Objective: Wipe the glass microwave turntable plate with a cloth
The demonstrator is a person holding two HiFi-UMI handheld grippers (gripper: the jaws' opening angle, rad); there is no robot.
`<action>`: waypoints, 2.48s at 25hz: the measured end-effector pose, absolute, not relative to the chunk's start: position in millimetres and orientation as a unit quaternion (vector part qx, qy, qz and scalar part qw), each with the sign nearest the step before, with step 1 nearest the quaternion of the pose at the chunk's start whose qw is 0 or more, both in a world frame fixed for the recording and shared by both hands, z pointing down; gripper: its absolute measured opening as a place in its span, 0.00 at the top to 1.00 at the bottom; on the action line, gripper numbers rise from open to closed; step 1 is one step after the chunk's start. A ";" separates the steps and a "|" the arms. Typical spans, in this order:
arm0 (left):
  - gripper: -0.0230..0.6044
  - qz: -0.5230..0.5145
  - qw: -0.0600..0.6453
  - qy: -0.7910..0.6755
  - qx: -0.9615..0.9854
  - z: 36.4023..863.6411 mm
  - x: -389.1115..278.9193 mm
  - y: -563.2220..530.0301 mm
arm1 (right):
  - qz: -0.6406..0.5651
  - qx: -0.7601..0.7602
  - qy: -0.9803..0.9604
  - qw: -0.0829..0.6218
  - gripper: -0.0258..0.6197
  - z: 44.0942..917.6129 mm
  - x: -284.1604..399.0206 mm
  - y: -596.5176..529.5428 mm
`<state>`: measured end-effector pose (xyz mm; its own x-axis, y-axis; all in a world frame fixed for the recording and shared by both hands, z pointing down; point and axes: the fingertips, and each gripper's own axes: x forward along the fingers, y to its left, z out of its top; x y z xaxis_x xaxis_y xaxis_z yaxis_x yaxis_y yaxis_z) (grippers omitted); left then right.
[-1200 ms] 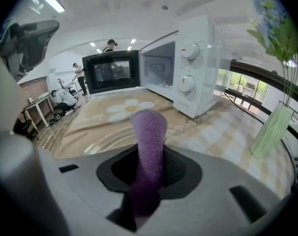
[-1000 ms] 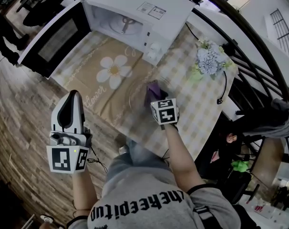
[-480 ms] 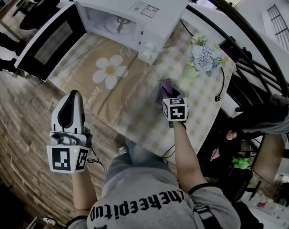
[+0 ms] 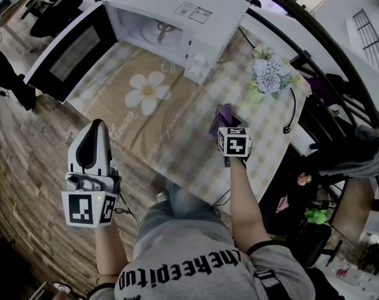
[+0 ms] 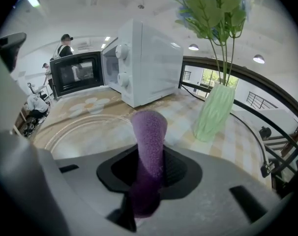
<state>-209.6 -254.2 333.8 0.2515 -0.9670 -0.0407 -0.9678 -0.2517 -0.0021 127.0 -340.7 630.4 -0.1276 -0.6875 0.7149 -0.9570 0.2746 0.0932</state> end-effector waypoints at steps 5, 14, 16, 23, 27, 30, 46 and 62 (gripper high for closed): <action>0.95 0.017 0.012 0.617 -0.787 334.1 -213.9 -244.4 | 0.205 0.519 -0.759 0.335 0.79 625.5 68.5 -322.8; 0.95 0.017 0.013 0.626 -0.780 331.2 -221.6 -231.0 | 0.198 0.387 -0.844 0.316 0.79 617.6 -77.7 -268.9; 0.95 0.017 0.015 0.626 -0.779 329.7 -221.5 -227.8 | 0.171 0.378 -0.845 0.337 0.79 624.2 -85.4 -264.2; 0.95 0.019 0.018 0.627 -0.778 327.0 -222.2 -220.9 | 0.146 0.379 -0.844 0.350 0.79 625.5 -68.5 -257.6; 0.95 0.020 0.019 0.623 -0.781 326.1 -218.5 -220.9 | 0.151 0.405 -0.832 0.348 0.79 627.3 -39.5 -264.5; 0.95 0.020 0.020 0.620 -0.784 325.6 -214.8 -221.7 | 0.164 0.434 -0.817 0.341 0.79 628.8 -11.1 -273.0; 0.95 0.020 0.022 0.603 -0.797 324.9 -198.6 -225.8 | 0.183 0.555 -0.733 0.346 0.79 631.6 133.0 -298.1; 0.95 0.021 0.020 0.603 -0.798 324.7 -190.2 -218.7 | 0.183 0.419 -0.832 0.314 0.79 607.2 -13.4 -240.0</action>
